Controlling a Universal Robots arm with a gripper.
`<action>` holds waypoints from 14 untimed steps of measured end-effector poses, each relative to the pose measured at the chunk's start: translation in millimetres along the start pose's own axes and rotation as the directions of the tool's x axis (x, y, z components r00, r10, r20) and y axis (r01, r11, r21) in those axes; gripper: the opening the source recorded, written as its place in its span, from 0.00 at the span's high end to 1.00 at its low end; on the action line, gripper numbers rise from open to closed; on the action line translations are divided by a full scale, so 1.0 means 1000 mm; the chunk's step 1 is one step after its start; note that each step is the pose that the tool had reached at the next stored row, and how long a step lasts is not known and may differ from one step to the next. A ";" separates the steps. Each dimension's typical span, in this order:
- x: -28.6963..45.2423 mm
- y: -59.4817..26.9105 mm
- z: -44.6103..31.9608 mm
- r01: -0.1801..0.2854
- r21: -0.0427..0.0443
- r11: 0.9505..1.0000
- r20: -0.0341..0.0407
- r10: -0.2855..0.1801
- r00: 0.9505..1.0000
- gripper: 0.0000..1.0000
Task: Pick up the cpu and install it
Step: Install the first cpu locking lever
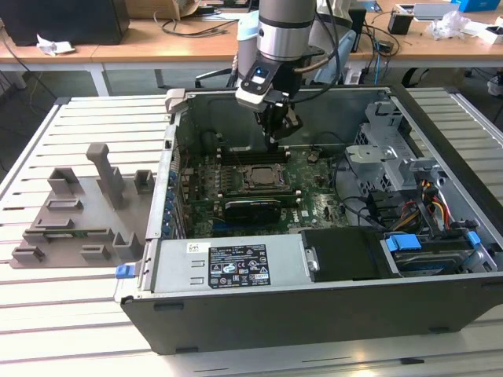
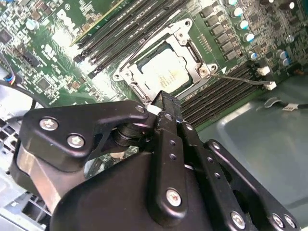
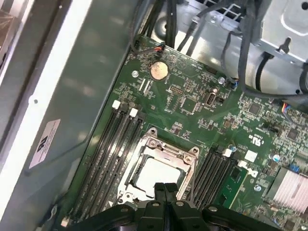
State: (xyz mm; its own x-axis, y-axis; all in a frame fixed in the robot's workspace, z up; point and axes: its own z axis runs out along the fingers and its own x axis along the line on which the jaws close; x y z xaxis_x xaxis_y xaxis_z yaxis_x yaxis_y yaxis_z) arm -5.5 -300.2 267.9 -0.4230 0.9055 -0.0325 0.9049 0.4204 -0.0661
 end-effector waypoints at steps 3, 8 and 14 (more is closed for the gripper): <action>0.0000 0.0000 0.0000 0.053 -0.002 0.999 0.004 -0.053 0.999 0.89; 0.0000 0.0000 0.0000 0.102 -0.003 0.995 0.007 -0.102 0.995 0.89; 0.0000 0.0000 0.0000 0.153 -0.004 0.988 0.011 -0.153 0.988 0.89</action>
State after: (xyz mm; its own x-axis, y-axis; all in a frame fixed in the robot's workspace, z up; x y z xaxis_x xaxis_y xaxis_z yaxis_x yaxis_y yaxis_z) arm -5.6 -300.2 267.9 -0.5568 0.8300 -0.0325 0.8298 0.5541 -0.0662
